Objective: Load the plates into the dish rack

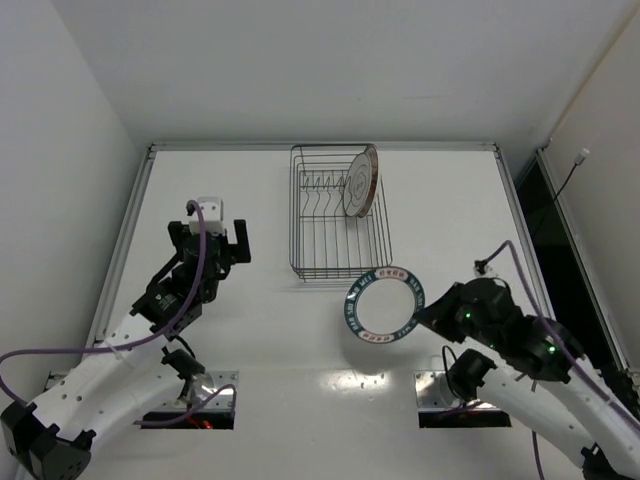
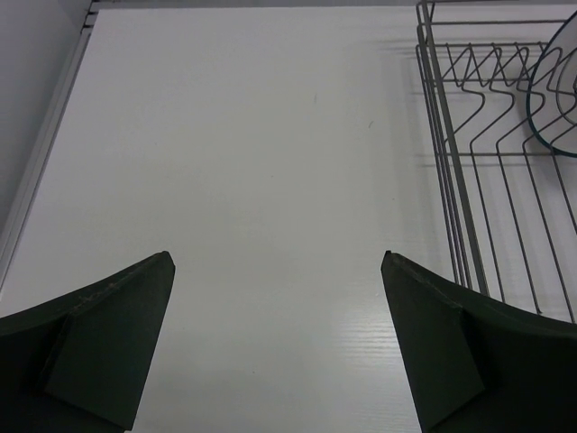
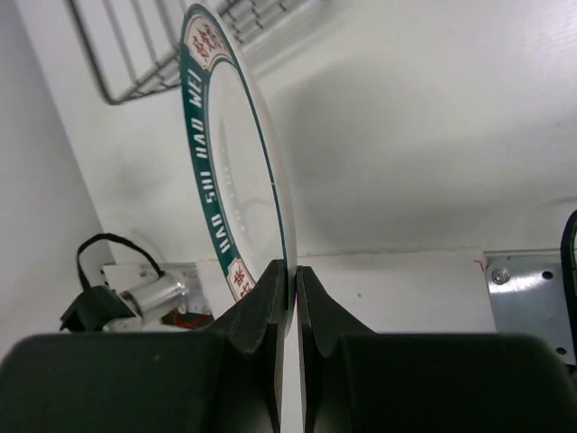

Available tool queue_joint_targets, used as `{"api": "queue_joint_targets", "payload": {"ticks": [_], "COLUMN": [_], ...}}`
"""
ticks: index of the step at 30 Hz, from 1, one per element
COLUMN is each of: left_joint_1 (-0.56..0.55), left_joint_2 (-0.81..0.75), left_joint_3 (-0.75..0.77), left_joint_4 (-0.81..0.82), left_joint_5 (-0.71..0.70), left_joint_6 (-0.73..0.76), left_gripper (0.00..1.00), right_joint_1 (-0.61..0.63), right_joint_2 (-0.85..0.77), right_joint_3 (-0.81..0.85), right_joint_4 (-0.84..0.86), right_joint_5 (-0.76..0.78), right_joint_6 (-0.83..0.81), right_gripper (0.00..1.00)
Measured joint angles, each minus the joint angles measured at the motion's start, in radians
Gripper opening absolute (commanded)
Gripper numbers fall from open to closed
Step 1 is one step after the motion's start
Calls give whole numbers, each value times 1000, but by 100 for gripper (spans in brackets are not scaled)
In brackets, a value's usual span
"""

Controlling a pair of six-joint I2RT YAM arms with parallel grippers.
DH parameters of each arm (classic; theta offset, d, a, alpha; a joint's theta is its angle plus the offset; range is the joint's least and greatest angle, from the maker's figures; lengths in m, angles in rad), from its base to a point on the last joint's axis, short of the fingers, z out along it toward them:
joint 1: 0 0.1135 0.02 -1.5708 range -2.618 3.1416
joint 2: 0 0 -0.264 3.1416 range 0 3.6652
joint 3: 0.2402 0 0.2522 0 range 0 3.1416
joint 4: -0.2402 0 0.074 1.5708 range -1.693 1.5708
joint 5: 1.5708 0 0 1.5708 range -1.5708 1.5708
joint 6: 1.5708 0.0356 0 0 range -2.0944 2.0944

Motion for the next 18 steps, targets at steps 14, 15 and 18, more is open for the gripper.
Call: {"api": "queue_joint_targets", "payload": {"ticks": [14, 15, 18], "left_joint_1": [-19, -21, -23], "left_joint_2": [-2, -2, 3], "left_joint_3": [-11, -11, -11], "left_joint_4": [16, 16, 16], "left_joint_5": [-76, -77, -89], "left_joint_6": [-25, -25, -25], "left_gripper": [100, 100, 100], "right_joint_1": [-2, -2, -17], "right_joint_2": [745, 788, 1007], "right_joint_3": [893, 920, 1006], "right_joint_4": [-26, 24, 115], "right_joint_5": [460, 495, 548], "right_joint_6": [-513, -570, -695], "right_gripper": [0, 0, 0]}}
